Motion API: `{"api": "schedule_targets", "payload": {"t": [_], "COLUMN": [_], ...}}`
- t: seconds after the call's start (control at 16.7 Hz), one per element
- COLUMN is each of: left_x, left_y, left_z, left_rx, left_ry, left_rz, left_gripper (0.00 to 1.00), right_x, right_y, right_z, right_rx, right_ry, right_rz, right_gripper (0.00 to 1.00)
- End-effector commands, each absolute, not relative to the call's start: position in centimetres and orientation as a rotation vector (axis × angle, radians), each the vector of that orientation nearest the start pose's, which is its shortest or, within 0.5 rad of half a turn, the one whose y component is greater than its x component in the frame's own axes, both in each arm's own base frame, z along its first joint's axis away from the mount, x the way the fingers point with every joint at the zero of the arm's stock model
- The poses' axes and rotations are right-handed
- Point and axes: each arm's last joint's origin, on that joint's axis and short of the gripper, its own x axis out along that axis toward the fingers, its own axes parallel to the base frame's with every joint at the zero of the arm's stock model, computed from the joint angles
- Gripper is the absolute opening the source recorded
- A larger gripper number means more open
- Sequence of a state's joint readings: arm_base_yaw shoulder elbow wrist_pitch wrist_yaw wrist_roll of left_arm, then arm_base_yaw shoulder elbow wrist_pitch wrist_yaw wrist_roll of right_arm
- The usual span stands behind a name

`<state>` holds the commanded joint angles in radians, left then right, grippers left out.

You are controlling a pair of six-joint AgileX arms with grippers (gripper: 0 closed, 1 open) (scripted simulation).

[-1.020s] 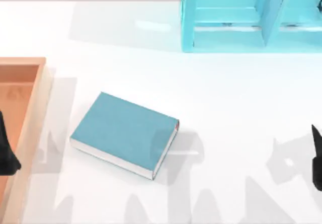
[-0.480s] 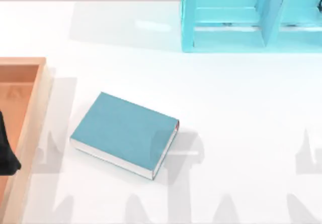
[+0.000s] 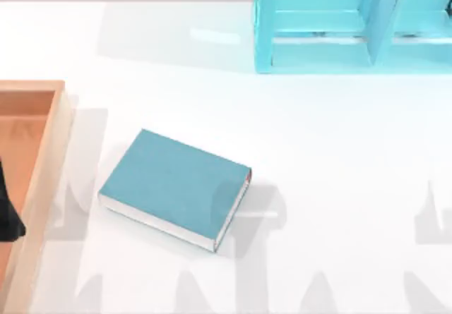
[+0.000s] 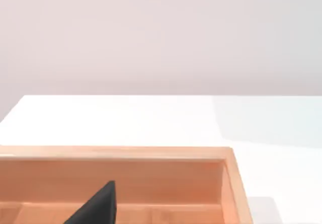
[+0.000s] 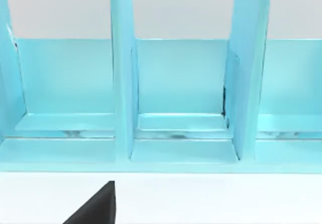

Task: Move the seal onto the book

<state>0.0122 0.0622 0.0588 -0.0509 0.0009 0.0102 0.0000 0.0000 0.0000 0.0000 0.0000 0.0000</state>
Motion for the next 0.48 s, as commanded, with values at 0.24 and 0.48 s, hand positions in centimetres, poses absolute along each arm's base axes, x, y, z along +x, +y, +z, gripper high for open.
{"api": "schedule_targets", "payload": {"t": [0.24,0.48], "left_x": [11.5,15.3], "left_y": [0.5,1.5], "left_z": [20.7,24.9], "left_rx": [0.037,0.064], "left_ry": [0.246,0.568], "left_rz": [0.037,0.057], "left_gripper": [1.00,1.00], "right_x": [10.6,10.6], "right_y": [-0.1,-0.1], "right_z": [16.0,16.0], "right_rx": [0.000,0.000], "right_ry": [0.000,0.000], "right_rz": [0.000,0.000], "right_gripper": [1.00,1.00]}}
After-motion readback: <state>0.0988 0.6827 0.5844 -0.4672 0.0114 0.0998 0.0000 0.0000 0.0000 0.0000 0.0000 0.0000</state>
